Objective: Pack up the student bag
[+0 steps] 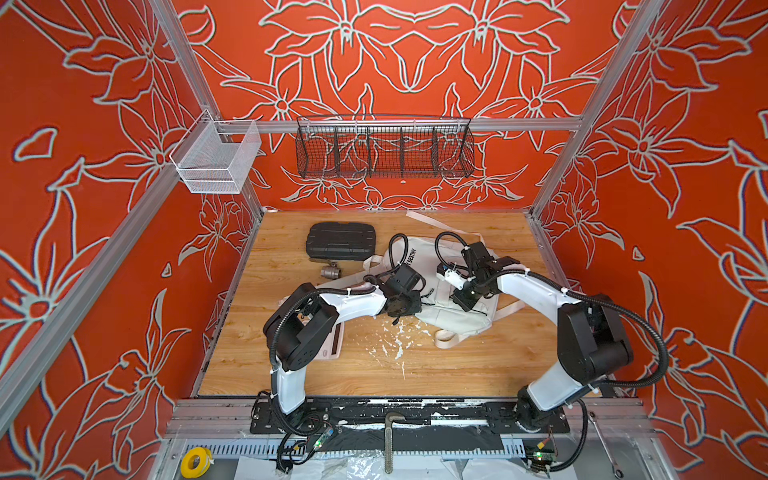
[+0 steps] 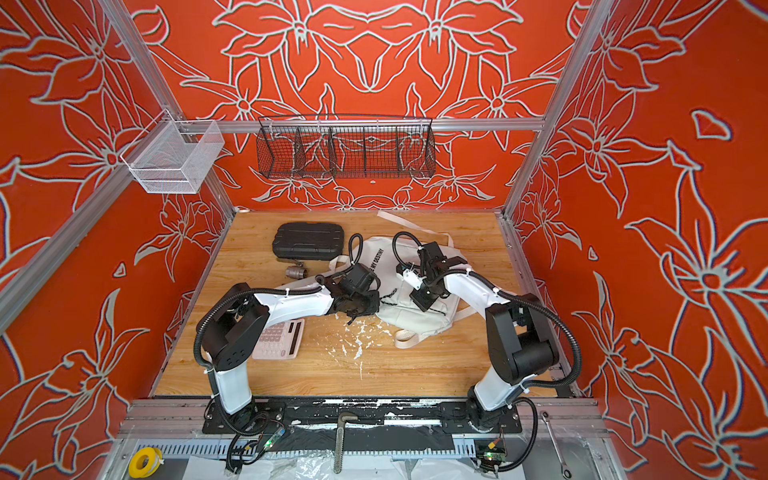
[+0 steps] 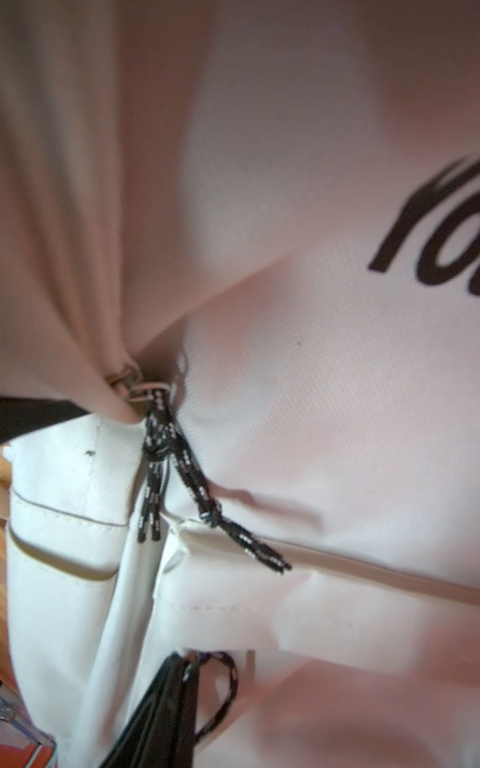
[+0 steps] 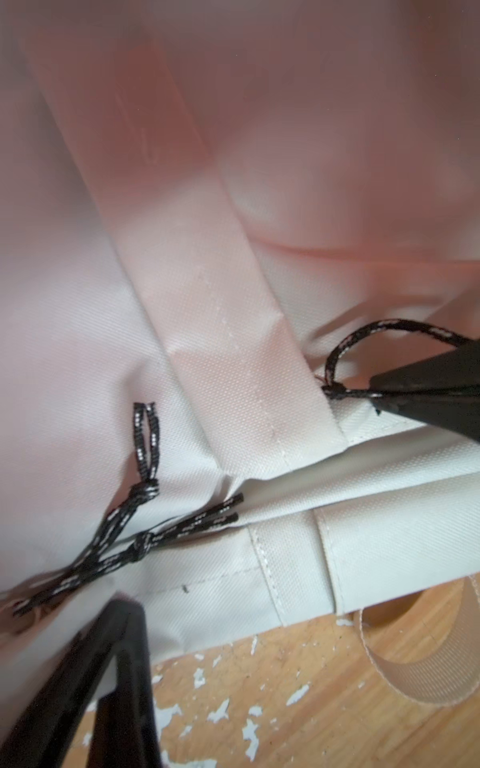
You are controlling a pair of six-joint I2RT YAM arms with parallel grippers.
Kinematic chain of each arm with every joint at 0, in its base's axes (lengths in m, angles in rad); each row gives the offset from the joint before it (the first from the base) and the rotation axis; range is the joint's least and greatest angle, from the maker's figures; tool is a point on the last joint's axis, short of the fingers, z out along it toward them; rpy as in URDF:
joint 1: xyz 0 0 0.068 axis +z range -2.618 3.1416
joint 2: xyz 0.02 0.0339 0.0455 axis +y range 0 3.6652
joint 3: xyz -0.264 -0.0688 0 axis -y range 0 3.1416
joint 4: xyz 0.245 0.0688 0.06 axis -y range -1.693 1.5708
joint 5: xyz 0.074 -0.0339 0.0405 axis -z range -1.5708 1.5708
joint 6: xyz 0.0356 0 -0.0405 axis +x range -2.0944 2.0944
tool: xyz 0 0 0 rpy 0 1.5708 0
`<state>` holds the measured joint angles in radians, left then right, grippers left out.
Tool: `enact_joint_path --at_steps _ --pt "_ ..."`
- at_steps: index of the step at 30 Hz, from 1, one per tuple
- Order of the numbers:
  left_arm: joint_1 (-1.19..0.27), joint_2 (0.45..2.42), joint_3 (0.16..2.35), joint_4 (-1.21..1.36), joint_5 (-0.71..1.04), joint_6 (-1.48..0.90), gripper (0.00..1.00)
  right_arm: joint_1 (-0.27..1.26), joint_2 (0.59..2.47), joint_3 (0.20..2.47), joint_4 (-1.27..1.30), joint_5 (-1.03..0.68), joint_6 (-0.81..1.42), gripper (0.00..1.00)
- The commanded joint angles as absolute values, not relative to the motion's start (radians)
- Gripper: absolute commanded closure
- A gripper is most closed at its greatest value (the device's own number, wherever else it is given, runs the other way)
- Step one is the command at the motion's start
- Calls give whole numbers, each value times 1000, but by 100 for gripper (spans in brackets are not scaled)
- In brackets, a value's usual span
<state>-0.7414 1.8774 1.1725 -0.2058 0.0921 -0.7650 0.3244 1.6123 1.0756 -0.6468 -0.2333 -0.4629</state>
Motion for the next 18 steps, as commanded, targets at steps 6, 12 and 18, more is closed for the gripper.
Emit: enact_joint_path --at_steps 6,12,18 --pt "-746 1807 1106 -309 94 -659 100 271 1631 1203 -685 -145 -338 100" --pt "-746 1729 1059 -342 117 -564 100 247 1704 1287 -735 -107 -333 100" --pt "-746 1700 1042 -388 128 -529 100 215 1748 1336 -748 -51 -346 100"
